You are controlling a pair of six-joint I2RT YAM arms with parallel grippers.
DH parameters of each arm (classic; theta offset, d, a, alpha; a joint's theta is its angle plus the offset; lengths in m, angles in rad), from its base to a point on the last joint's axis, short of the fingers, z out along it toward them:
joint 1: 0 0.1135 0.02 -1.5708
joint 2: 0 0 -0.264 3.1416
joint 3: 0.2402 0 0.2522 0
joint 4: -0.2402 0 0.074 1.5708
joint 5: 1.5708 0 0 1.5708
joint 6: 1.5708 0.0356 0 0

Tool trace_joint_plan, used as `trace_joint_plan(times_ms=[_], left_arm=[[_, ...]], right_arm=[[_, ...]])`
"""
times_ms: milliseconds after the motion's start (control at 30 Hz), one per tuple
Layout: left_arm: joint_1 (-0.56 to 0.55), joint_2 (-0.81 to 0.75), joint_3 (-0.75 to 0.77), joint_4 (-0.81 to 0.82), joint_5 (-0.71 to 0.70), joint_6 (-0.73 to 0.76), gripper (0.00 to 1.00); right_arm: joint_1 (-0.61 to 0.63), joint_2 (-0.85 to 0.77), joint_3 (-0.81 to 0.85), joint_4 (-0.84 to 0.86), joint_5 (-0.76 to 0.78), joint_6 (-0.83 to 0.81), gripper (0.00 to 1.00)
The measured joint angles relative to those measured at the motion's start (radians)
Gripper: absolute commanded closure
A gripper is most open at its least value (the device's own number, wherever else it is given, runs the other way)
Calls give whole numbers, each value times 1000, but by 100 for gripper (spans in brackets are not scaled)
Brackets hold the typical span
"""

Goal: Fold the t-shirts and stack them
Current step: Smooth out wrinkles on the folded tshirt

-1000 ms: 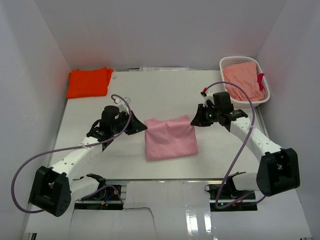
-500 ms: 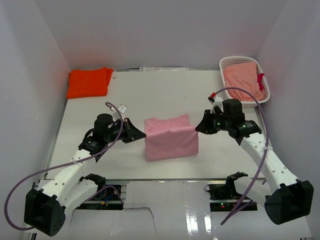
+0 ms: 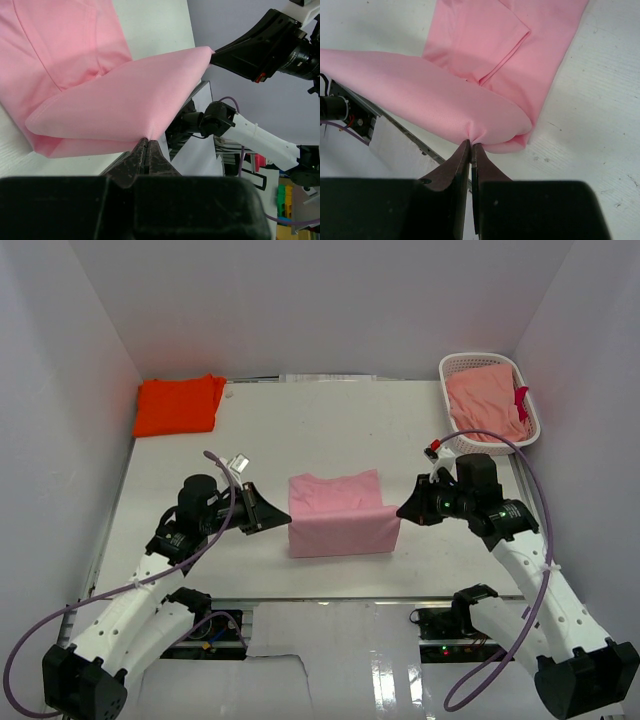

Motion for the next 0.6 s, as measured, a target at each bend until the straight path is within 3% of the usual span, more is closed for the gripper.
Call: trace_joint_plan(times_ms=[600], left_arm=[[-18,-45,2,-29,31,-37,100]], right_arm=[[3,-45,22,-74,0,1,92]])
